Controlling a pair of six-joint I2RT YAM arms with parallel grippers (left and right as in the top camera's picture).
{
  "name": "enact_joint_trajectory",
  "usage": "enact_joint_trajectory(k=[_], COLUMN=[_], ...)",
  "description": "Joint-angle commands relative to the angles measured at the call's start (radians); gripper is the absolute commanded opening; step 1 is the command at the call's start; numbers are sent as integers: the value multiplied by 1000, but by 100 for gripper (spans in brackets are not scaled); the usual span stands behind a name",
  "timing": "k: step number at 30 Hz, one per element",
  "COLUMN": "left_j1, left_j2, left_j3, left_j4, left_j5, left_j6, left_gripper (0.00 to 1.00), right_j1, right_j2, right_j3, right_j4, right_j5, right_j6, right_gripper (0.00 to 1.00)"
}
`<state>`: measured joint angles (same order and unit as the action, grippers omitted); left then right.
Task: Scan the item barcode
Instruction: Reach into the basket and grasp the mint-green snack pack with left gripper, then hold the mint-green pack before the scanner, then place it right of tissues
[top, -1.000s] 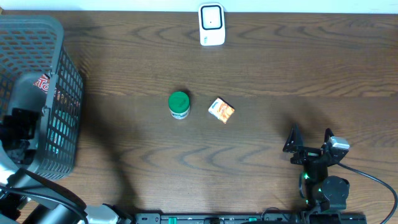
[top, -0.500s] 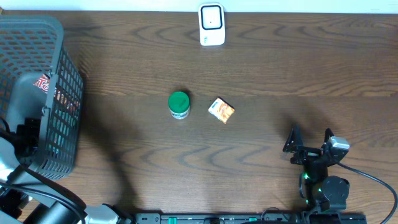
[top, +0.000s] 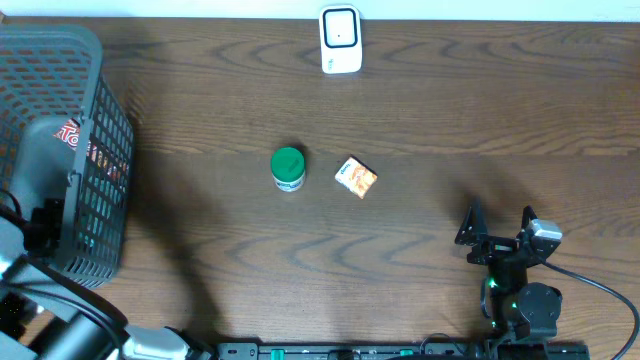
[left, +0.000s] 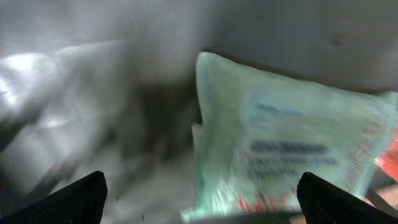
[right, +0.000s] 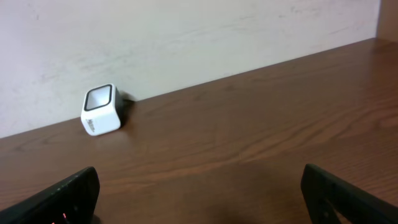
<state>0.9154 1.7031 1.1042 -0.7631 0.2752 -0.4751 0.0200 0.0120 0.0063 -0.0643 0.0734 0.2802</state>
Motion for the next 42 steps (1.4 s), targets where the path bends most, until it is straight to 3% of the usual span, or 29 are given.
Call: enact_joint_trajectory(k=[1,8,10,13,14,16,17,22,27,34,38,42], left_j1=[-16,-77,-94,-117,-121,-121,-119,-81,-18,38,-19,-242], left_j2=[66,168,184,199,200,199,198,169,46,-235,-409,-544], left_j3=[-8,-8,-8,-8,-8,-8,-7,73,232,468,513,510], left_j4=[15,63,67,80,85,93,95,19,-61,-58,-39,-52], left_j5=[32,135,137,136,136,137,137,169,294,373,391,470], left_j6=[-14,-14,-17,-17,-17,-18,-21,-21,-23,-155,-200,-198], left_gripper=[98,97,87,66,55,19,8,7,7,8,8,7], right_j1=[6,6,6,6,6,6,6,6,6,6,6,6], right_j2=[-5,-5,-5,-5,-5,-5,-5,-5,-5,-5,-5,-5], right_j3=[-1,-1,-1,-1,-1,-1,-1,-1,-1,-1,-1,-1], right_j4=[-3,-3,-4,-3,-4,-3,-3,-3,-3,-4,-3,-3], right_j5=[-4,-4,-4,-4,-4,-4,-4,-4,-4,-4,-4,-4], right_j6=[-8,-8,-8,-8,-8,-8,-8,-8,-8,-8,-8,-8], right_gripper=[99,99,99,99,99,99,99,99,99,99,99,99])
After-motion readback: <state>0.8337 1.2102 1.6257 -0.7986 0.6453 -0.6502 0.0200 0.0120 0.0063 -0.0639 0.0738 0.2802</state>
